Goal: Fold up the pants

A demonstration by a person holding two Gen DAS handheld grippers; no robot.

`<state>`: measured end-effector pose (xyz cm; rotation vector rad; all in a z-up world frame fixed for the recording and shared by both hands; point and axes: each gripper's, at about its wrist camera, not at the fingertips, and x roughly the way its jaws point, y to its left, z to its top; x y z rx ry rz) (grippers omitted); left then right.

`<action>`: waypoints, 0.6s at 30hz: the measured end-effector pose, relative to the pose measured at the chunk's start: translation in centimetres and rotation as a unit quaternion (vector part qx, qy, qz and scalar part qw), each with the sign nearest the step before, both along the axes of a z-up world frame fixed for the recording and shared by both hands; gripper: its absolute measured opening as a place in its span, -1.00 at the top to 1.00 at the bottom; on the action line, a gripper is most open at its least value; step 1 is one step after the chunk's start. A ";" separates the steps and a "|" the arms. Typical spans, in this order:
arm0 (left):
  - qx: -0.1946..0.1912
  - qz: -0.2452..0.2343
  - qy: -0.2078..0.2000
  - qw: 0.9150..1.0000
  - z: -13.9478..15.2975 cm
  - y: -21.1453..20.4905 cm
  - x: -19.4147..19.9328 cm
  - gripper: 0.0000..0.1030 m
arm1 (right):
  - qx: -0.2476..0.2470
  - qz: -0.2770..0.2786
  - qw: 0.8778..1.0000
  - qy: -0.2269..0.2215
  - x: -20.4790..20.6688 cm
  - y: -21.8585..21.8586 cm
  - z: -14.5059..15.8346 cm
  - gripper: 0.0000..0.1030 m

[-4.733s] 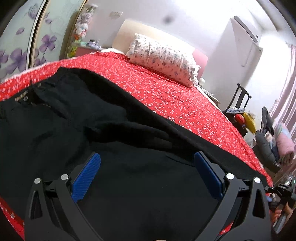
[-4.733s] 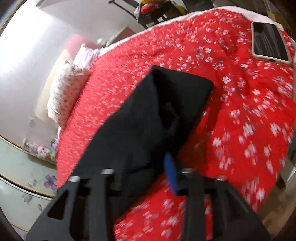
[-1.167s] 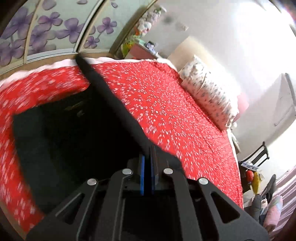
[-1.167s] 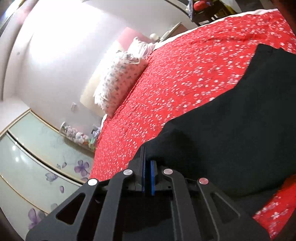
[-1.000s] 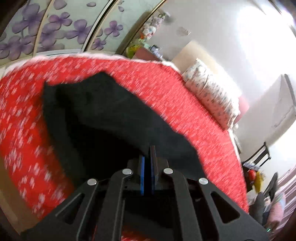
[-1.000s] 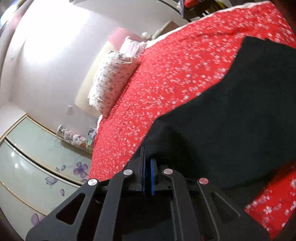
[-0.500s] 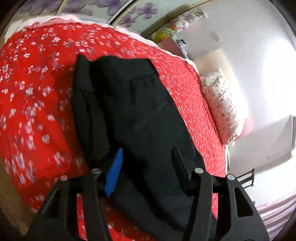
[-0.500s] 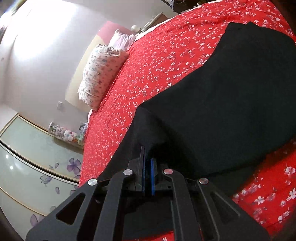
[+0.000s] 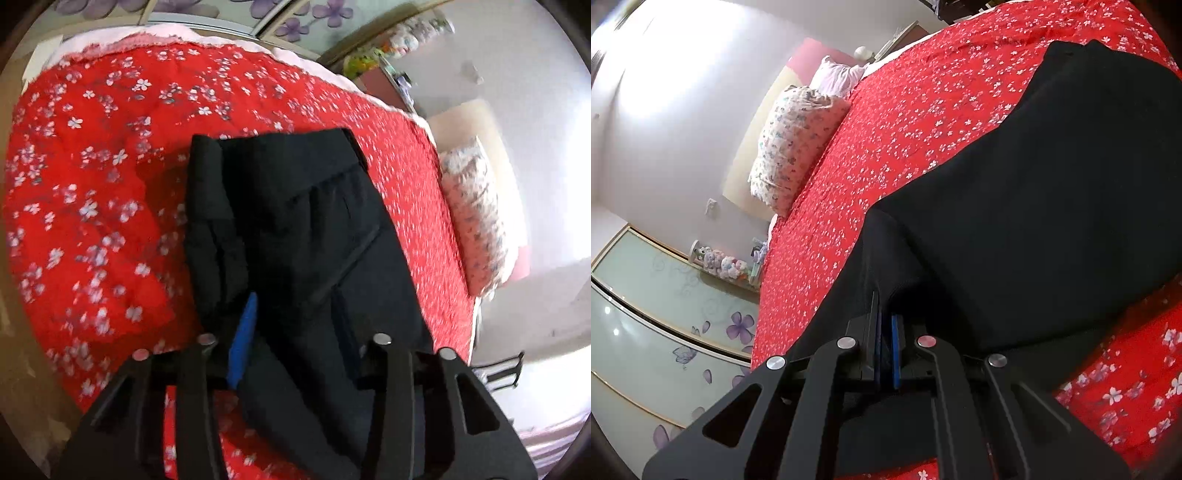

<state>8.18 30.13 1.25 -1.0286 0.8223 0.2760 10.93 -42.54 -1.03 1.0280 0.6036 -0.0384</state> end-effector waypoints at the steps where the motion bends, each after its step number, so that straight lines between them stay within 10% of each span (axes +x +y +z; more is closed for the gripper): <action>1: 0.004 -0.006 -0.002 1.000 0.2 -0.4 -0.3 -0.04 | 0.001 0.000 1.000 0.000 0.0 0.0 0.0 0.92; 9: -0.005 0.008 -0.028 1.000 -0.1 0.4 1.9 -0.05 | -0.004 0.009 1.000 0.000 0.5 0.4 0.0 0.92; 13: -0.006 0.005 -0.026 1.000 -0.6 1.2 2.7 0.67 | 0.000 0.008 1.000 0.002 0.3 0.0 -0.2 0.92; 18: -0.006 0.006 -0.039 0.999 -0.6 1.9 1.8 0.90 | -0.009 0.014 1.000 0.001 0.5 0.5 0.1 0.92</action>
